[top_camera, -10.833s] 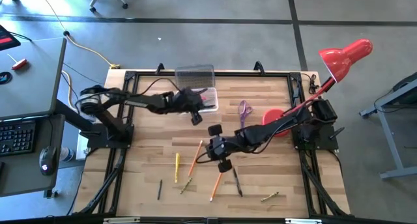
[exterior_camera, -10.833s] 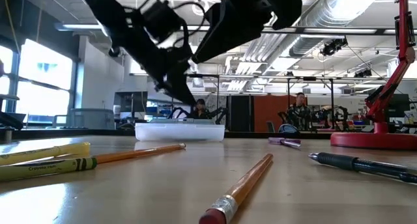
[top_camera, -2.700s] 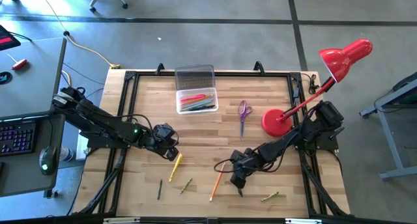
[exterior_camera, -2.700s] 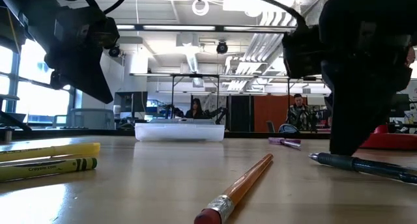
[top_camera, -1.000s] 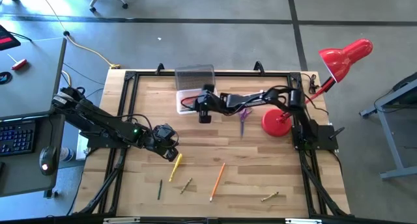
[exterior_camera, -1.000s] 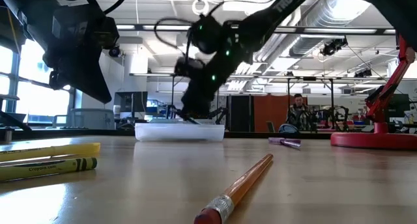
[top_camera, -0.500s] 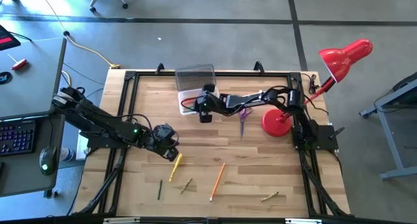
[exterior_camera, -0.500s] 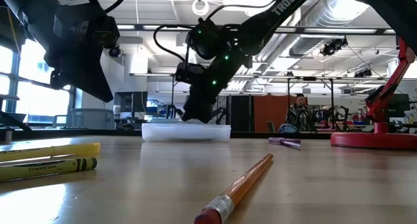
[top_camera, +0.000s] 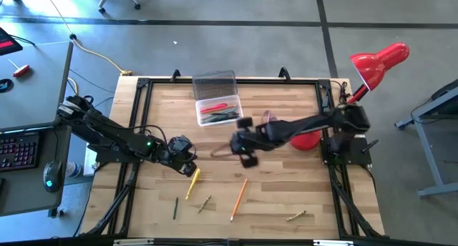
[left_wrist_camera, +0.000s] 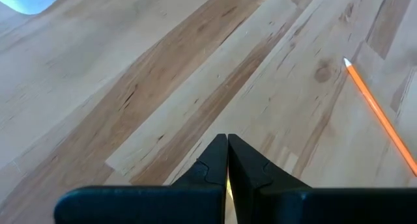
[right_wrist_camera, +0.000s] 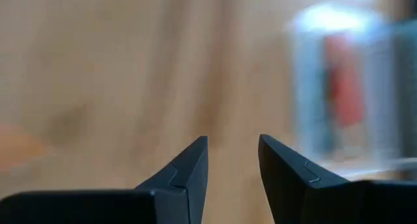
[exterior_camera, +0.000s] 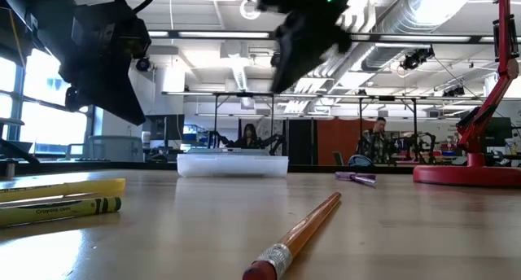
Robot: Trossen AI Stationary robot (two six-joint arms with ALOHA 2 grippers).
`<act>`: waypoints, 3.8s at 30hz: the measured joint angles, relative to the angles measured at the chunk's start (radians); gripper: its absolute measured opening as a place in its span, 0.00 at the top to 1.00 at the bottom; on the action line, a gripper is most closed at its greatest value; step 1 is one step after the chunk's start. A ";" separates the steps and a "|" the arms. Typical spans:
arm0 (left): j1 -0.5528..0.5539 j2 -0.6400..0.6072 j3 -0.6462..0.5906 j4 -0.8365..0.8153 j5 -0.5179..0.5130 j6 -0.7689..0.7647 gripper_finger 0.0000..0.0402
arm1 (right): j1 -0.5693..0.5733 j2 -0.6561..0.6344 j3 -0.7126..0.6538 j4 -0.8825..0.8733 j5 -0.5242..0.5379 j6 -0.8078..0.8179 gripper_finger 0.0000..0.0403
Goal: Pick & place school supplies into a supply box
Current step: Put the green crayon into the supplies box, then put the yellow pencil into the supplies box
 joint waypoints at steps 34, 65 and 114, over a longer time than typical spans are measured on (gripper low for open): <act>0.000 0.000 0.000 0.011 -0.033 -0.081 0.90 | 0.769 -0.216 -0.667 0.498 -0.206 0.512 0.77; 0.000 0.000 0.000 0.008 -0.033 -0.074 0.90 | 0.666 -0.045 -0.731 0.813 -0.210 0.425 0.95; 0.000 0.000 0.000 0.003 0.037 -0.022 0.90 | -0.365 0.327 -0.114 0.875 -0.058 -0.305 0.84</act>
